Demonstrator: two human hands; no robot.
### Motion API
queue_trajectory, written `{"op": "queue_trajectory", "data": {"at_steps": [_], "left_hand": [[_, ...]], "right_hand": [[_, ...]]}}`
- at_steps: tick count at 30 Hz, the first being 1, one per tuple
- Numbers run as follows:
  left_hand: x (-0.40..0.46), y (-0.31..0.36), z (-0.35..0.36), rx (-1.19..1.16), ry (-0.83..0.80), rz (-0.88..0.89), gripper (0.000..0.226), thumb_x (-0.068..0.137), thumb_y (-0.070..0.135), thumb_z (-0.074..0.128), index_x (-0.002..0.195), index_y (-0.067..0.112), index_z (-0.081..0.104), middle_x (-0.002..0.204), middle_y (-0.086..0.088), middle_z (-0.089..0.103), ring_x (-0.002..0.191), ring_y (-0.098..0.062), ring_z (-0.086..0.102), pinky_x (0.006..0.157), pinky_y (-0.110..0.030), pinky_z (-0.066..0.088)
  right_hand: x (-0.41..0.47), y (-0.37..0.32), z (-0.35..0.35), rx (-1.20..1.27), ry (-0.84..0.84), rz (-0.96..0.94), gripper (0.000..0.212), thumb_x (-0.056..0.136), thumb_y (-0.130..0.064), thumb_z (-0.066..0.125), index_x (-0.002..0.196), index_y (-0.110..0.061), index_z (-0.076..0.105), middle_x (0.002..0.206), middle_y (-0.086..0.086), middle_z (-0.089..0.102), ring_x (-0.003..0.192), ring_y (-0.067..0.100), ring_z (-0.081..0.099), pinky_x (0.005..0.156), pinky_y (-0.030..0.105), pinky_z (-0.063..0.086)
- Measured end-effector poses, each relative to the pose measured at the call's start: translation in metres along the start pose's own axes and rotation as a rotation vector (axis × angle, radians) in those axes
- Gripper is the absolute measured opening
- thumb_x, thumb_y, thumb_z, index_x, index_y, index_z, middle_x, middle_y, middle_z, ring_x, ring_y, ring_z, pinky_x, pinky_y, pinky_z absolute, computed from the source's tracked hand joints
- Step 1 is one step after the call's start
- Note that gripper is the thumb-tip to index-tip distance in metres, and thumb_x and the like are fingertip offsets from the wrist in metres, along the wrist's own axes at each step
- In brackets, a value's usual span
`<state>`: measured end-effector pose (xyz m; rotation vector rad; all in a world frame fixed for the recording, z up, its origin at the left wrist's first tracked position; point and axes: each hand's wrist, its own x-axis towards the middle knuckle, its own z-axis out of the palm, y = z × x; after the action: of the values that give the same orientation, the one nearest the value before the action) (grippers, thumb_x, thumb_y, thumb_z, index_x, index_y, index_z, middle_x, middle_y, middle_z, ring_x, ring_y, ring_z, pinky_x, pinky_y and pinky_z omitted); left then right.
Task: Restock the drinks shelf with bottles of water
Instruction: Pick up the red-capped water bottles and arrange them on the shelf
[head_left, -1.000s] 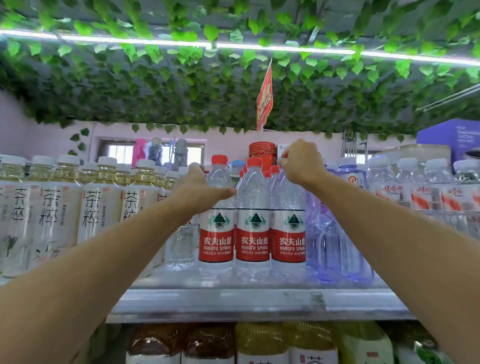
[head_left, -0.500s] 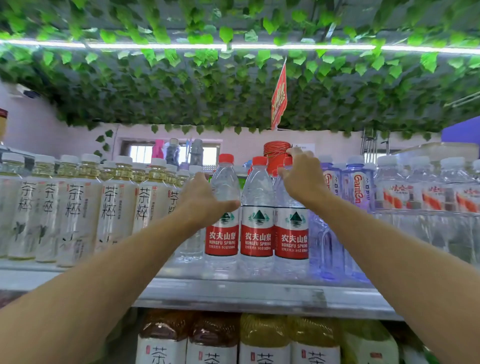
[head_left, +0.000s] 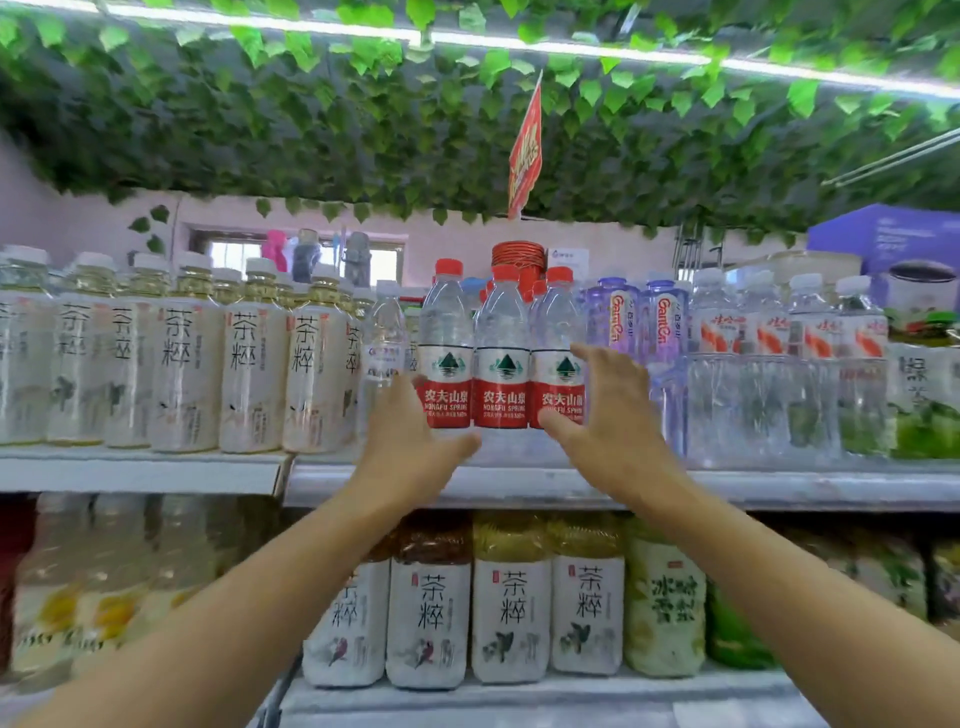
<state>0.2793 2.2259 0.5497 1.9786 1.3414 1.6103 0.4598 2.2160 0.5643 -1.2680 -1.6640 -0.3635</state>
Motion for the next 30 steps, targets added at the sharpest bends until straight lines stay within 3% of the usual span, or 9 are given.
{"op": "queue_trajectory", "data": {"at_steps": [2,5,7,10,13,18,24,27,30], "left_hand": [[-0.03,-0.011,0.001,-0.048,-0.038,-0.012,0.07,0.08,0.022,0.073,0.135,0.022,0.03,0.117,0.014,0.045,0.113,-0.007,0.041,0.092,-0.023,0.032],[-0.073,-0.032,0.005,-0.083,-0.1,-0.103,0.071,0.081,0.024,0.072,0.138,0.023,0.031,0.137,0.004,0.042,0.121,-0.012,0.042,0.098,-0.027,0.04],[-0.099,-0.05,0.012,-0.098,-0.164,-0.183,0.068,0.081,0.024,0.072,0.137,0.022,0.033,0.136,0.003,0.043,0.116,-0.012,0.044,0.088,-0.023,0.044],[-0.136,-0.077,0.025,-0.105,-0.29,-0.297,0.067,0.081,0.027,0.072,0.136,0.02,0.033,0.134,0.0,0.046,0.118,-0.017,0.046,0.097,-0.036,0.043],[-0.173,-0.1,0.038,-0.111,-0.403,-0.382,0.064,0.082,0.025,0.071,0.135,0.016,0.036,0.133,-0.004,0.046,0.119,-0.02,0.048,0.1,-0.038,0.043],[-0.234,-0.139,0.062,-0.101,-0.524,-0.482,0.057,0.082,0.023,0.071,0.13,0.015,0.042,0.128,-0.004,0.05,0.106,-0.016,0.049,0.093,-0.03,0.042],[-0.305,-0.19,0.1,-0.054,-0.662,-0.626,0.055,0.083,0.025,0.07,0.13,0.017,0.042,0.121,0.001,0.047,0.115,-0.019,0.049,0.079,-0.025,0.044],[-0.34,-0.215,0.124,0.021,-0.706,-0.663,0.056,0.081,0.024,0.072,0.129,0.015,0.044,0.12,0.0,0.051,0.11,-0.02,0.053,0.088,-0.028,0.043],[-0.376,-0.237,0.15,0.064,-0.731,-0.729,0.057,0.079,0.02,0.073,0.129,0.014,0.046,0.122,-0.002,0.055,0.107,-0.02,0.056,0.092,-0.03,0.045]], "right_hand": [[-0.03,-0.001,0.002,0.002,-0.075,0.03,0.069,0.086,-0.029,0.065,0.143,-0.016,0.028,0.142,0.002,0.032,0.132,0.018,0.022,0.11,0.029,0.016],[-0.076,0.0,0.008,0.012,-0.148,0.103,0.068,0.086,-0.028,0.064,0.143,-0.017,0.028,0.144,0.001,0.03,0.134,0.017,0.021,0.112,0.03,0.017],[-0.107,0.002,0.013,-0.012,-0.216,0.172,0.068,0.087,-0.029,0.063,0.144,-0.018,0.027,0.147,0.0,0.026,0.136,0.017,0.018,0.111,0.029,0.016],[-0.155,0.008,0.021,-0.02,-0.328,0.27,0.07,0.087,-0.028,0.064,0.145,-0.017,0.026,0.149,0.001,0.025,0.137,0.018,0.02,0.111,0.031,0.019],[-0.205,0.017,0.029,-0.039,-0.432,0.33,0.068,0.087,-0.029,0.063,0.144,-0.016,0.027,0.147,0.004,0.025,0.136,0.019,0.019,0.109,0.031,0.021],[-0.293,0.034,0.047,-0.049,-0.585,0.465,0.071,0.087,-0.029,0.065,0.145,-0.016,0.026,0.151,0.002,0.018,0.139,0.02,0.015,0.114,0.031,0.019],[-0.389,0.069,0.077,-0.04,-0.758,0.61,0.068,0.087,-0.025,0.065,0.144,-0.013,0.028,0.151,0.006,0.02,0.14,0.025,0.016,0.11,0.033,0.024],[-0.432,0.092,0.091,-0.049,-0.826,0.645,0.068,0.085,-0.022,0.066,0.142,-0.009,0.031,0.148,0.012,0.025,0.138,0.027,0.02,0.109,0.031,0.02],[-0.476,0.119,0.104,-0.024,-0.87,0.721,0.067,0.082,-0.018,0.068,0.139,-0.006,0.035,0.142,0.015,0.034,0.132,0.03,0.029,0.105,0.034,0.029]]}}
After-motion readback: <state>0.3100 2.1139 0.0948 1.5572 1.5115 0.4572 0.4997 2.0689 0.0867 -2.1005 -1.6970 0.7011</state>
